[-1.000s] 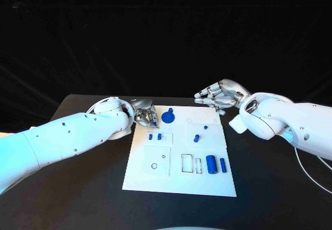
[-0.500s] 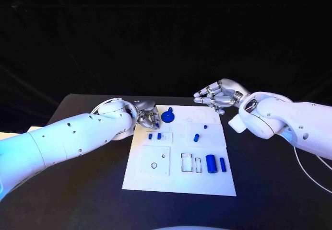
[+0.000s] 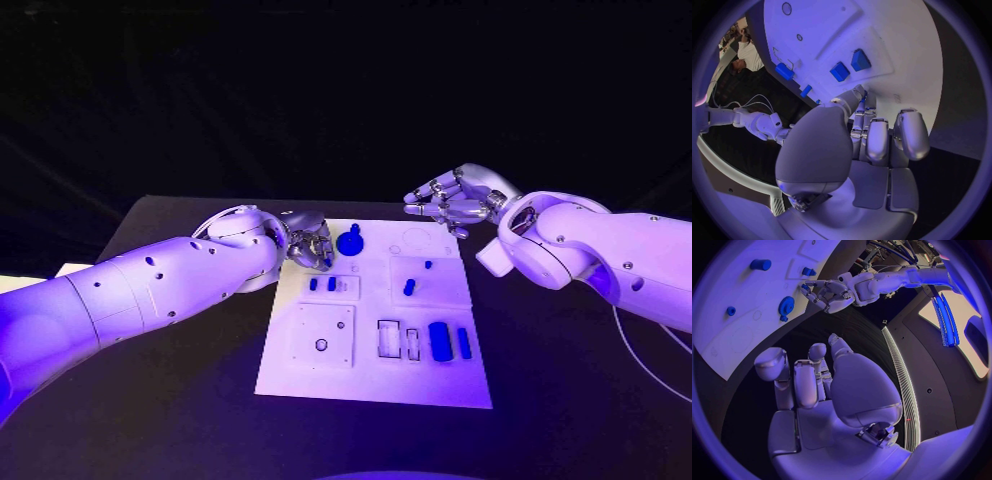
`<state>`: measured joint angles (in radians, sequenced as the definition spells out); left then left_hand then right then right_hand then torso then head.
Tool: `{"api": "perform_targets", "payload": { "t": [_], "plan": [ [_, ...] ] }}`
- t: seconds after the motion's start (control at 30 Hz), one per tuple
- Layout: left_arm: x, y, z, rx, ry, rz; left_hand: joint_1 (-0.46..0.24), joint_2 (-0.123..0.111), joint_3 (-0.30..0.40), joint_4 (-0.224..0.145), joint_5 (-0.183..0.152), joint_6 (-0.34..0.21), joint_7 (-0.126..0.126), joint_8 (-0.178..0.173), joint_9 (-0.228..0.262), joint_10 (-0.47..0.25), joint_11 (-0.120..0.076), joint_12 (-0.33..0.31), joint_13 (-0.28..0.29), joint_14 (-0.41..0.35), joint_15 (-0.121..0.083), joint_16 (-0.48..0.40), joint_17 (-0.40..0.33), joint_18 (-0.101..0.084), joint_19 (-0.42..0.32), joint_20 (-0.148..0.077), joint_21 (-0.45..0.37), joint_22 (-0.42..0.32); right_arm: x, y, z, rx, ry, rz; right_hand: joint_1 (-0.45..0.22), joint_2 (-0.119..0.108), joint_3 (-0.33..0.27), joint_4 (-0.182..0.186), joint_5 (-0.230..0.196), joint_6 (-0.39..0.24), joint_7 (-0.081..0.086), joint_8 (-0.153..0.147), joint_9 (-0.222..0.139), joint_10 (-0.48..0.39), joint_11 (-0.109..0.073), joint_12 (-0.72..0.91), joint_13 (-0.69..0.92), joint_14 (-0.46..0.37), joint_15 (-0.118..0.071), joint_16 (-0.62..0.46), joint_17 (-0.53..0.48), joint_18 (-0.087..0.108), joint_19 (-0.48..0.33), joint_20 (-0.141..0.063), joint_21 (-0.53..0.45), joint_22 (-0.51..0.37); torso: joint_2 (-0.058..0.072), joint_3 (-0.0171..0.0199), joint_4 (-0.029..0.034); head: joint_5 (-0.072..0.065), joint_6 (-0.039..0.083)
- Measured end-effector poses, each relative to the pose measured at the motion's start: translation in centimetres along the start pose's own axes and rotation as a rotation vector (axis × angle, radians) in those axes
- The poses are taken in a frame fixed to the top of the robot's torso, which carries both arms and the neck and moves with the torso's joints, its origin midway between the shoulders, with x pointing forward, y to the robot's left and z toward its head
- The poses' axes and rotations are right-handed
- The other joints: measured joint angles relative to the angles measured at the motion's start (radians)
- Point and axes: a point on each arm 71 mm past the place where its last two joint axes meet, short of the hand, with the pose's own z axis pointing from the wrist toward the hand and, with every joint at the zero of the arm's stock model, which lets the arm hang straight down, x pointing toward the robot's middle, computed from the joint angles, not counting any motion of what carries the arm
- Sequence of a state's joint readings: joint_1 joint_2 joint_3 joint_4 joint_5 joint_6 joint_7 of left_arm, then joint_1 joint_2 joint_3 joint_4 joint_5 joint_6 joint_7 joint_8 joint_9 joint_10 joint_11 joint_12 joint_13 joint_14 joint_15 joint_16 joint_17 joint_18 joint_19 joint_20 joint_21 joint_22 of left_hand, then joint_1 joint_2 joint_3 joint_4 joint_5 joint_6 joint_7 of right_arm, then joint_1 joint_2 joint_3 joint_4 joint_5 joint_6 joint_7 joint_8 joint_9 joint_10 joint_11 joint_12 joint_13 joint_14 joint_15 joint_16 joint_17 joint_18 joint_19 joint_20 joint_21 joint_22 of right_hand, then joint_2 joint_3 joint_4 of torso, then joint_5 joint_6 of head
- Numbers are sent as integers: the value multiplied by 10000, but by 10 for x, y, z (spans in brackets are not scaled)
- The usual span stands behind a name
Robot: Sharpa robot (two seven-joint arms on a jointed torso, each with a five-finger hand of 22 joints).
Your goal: Assemble the parts on the task board
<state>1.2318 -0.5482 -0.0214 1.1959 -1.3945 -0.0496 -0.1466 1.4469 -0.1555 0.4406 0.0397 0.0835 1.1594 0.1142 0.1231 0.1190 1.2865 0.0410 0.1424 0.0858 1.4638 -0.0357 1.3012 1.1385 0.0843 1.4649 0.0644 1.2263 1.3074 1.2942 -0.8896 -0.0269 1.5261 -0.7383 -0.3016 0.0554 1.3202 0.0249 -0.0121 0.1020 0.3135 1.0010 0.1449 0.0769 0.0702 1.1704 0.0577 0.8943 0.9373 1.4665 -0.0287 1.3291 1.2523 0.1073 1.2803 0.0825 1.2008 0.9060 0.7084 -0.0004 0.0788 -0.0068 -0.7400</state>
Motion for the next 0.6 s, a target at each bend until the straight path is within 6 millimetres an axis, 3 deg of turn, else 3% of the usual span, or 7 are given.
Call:
{"api": "perform_targets", "payload": {
  "t": [0.6],
  "plan": [
    [2, -3, 3, 59, -3, 319, 0, -1, 40, -41, 0, 37, -38, -1, 13, 37, -37, 0, 14, 0, 0, 38, -1, 2, 0, 0, 0, -1, 0, 0, 0, -12, 4, 1, 92, -14, 0, 0, 0, 0, 0, 0, 0, 0, 1, 0, 0, 0, 0, 0, 0, 1, 0, 0, 0, 0, 6, -15, -1, 42, -20]
  ]
}}
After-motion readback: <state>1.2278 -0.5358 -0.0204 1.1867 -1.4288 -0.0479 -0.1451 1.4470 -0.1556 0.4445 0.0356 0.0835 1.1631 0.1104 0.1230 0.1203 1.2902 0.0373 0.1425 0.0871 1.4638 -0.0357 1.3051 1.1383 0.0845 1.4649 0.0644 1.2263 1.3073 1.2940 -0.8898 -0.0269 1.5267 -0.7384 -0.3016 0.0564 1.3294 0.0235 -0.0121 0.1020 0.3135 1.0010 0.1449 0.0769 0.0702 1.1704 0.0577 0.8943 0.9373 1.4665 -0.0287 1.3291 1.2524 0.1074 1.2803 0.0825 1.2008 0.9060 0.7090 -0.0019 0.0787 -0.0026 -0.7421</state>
